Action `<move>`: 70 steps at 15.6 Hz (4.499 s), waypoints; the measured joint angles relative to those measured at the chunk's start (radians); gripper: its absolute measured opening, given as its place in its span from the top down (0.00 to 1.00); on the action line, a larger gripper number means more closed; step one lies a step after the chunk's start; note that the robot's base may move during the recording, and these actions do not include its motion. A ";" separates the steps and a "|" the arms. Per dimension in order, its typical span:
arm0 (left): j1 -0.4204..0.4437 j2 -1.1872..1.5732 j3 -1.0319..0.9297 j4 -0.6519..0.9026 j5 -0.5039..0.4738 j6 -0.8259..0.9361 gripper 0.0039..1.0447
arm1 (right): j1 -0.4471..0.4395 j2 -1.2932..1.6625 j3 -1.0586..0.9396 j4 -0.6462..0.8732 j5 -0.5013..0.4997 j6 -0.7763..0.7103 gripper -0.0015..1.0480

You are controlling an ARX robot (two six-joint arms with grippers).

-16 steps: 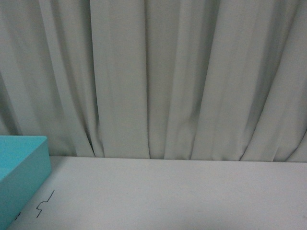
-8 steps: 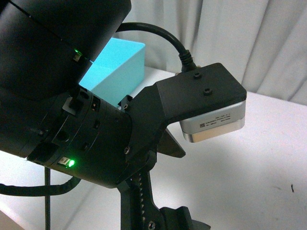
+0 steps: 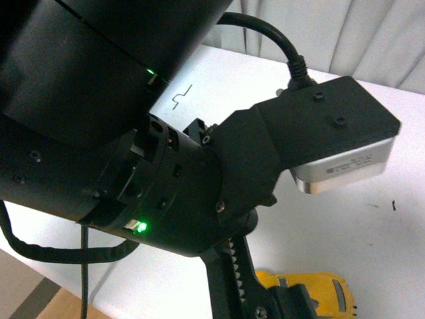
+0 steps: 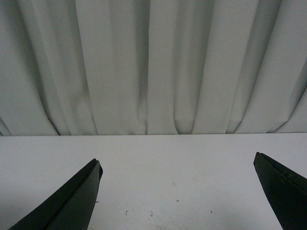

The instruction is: Wind up and store yellow beetle toy

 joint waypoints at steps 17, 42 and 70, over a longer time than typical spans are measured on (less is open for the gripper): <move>-0.193 0.290 0.008 0.246 -0.251 -0.108 0.06 | 0.000 0.000 0.000 0.000 0.000 0.000 0.06; 0.180 -0.116 0.093 -0.122 -0.195 -0.024 0.62 | 0.000 0.000 0.000 0.000 0.000 0.000 0.06; 0.908 0.435 0.531 -0.007 -0.346 0.053 0.63 | 0.000 0.000 0.000 0.000 0.000 0.000 0.06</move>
